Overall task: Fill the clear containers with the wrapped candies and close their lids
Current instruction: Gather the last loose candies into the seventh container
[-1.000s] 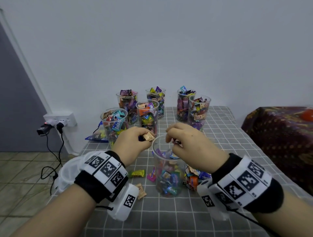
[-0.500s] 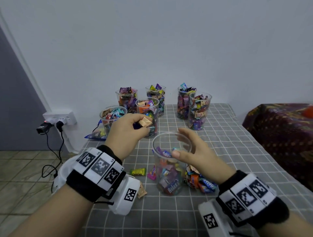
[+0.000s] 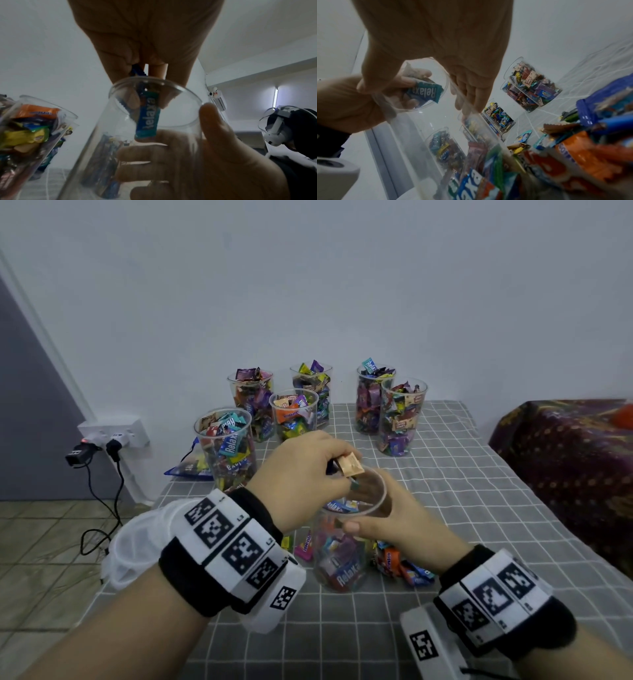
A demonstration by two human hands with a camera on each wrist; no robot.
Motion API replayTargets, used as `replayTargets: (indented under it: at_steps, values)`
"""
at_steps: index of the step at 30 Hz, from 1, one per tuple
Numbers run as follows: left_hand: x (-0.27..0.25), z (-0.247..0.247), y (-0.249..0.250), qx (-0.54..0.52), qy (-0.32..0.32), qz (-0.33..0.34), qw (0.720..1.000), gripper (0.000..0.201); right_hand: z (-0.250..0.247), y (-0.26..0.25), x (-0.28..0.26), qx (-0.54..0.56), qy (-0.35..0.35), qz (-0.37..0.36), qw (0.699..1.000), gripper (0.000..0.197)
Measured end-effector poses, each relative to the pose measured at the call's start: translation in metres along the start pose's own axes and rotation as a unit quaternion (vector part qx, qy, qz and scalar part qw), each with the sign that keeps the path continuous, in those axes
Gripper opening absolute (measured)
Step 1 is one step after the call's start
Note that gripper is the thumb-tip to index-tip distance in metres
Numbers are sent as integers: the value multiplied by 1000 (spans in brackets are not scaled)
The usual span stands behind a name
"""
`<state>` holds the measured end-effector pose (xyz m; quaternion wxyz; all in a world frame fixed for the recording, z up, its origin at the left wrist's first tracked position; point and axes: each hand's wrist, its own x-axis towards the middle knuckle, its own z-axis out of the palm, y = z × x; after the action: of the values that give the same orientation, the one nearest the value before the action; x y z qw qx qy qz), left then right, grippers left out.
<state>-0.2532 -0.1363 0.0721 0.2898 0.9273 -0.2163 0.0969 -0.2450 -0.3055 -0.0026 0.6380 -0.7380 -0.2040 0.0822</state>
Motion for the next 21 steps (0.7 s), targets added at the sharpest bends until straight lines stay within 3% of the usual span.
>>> replayTargets:
  at_steps: [5,13,18,21]
  values:
    - [0,3,1,9,-19,10,1000,48,3,0,1,26,9,-6,1000,74]
    - [-2,5,-1,-35,-2,24,999,44,2,3,-1,46,5,9,999,76]
    - [-3,7,-8,-105,89,41,990,23,0,0,-2,-25,5,14,1000,84]
    - [1,4,-21,-151,151,25,977,24,-6,-1,-4,-83,-46,55,994,81]
